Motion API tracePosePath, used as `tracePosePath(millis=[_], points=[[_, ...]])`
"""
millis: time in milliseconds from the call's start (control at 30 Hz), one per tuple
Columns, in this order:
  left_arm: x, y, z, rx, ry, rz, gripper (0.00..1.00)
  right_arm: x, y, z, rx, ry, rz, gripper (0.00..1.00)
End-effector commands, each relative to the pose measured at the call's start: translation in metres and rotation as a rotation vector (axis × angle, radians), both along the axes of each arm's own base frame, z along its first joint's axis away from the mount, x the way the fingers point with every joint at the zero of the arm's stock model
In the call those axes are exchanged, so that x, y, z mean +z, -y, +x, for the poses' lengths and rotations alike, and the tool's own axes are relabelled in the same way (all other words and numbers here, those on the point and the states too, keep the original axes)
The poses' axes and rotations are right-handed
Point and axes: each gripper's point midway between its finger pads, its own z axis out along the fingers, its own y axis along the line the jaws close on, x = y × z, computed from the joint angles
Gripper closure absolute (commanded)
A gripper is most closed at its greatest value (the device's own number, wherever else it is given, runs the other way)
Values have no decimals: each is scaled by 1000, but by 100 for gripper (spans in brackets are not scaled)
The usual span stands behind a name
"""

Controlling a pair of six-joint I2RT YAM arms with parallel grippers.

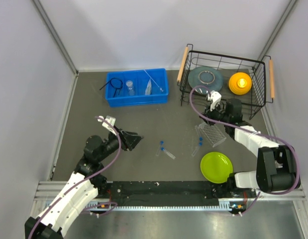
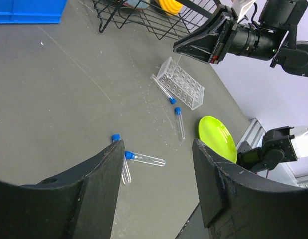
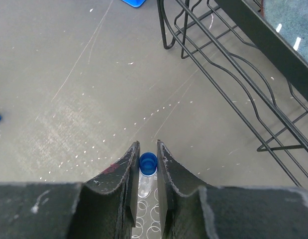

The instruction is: Organize the chemistry lab equipment

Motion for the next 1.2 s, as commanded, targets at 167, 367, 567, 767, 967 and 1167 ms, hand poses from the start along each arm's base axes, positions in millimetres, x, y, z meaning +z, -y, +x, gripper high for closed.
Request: tracePosePath(millis=[167, 367, 567, 767, 967, 1167], points=[[16, -2, 3, 20, 72, -28, 37, 14, 0, -6, 68, 15, -42, 81], [15, -3, 2, 20, 72, -24, 37, 15, 4, -2, 61, -4, -66, 80], [15, -3, 1, 17, 73, -25, 37, 10, 3, -7, 81, -25, -77, 78], [15, -3, 1, 18, 73, -25, 37, 10, 3, -9, 93, -30, -86, 75], [16, -3, 1, 19, 72, -26, 37, 10, 5, -10, 98, -35, -96, 74], [15, -2, 1, 15, 70, -25, 37, 12, 6, -10, 97, -30, -111, 76]])
